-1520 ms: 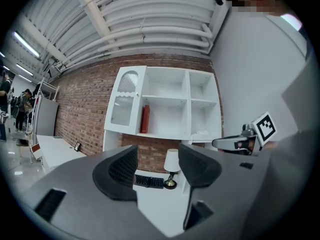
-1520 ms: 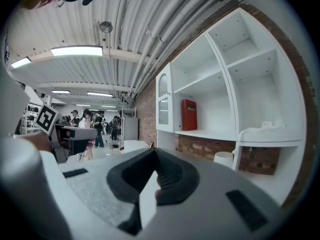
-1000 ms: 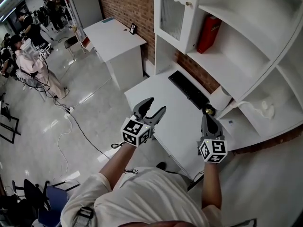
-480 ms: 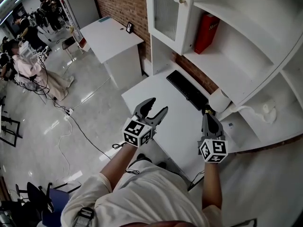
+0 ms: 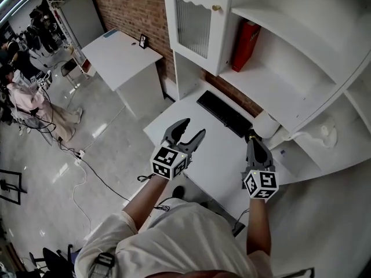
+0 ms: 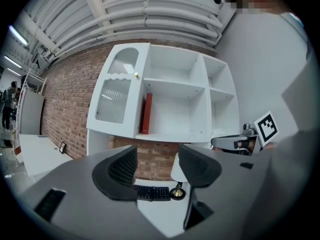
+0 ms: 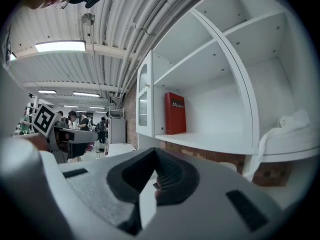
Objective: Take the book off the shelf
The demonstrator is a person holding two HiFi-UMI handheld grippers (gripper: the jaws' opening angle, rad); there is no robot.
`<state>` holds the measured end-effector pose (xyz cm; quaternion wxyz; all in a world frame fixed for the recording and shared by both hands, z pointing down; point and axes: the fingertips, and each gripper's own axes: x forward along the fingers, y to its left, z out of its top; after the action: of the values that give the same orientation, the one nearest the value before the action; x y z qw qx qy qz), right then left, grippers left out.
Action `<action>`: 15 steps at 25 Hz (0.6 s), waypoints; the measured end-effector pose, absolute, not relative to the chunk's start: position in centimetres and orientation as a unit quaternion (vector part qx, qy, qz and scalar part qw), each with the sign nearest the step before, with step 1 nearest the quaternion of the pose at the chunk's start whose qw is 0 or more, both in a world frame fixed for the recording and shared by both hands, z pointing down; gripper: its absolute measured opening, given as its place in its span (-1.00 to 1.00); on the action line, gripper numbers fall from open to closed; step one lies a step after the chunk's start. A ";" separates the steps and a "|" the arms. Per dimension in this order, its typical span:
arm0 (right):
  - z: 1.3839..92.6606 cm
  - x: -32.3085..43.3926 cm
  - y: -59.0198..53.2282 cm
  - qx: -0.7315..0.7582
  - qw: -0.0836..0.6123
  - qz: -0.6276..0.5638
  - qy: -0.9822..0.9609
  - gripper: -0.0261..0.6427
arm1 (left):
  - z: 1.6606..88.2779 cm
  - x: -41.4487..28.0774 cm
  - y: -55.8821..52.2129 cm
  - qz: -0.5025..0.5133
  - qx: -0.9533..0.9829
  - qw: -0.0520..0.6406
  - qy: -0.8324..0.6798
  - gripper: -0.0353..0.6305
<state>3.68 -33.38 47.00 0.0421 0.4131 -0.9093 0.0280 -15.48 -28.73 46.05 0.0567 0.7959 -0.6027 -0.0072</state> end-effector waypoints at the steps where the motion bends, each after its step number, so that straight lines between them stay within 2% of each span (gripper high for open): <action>1: 46.8 3.5 -33.5 0.419 0.042 0.026 -0.907 -0.93 | 45.8 -15.7 -29.3 -0.008 0.800 0.055 -0.598 -0.18; 15: 45.2 5.2 -35.3 0.492 0.047 0.016 -0.869 -0.93 | 42.8 -15.4 -37.7 -0.008 0.839 0.035 -0.543 -0.18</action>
<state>5.23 -35.35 45.16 0.0469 0.4917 -0.8694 0.0162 -15.43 -37.73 42.81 0.0352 0.8388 -0.5433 -0.0081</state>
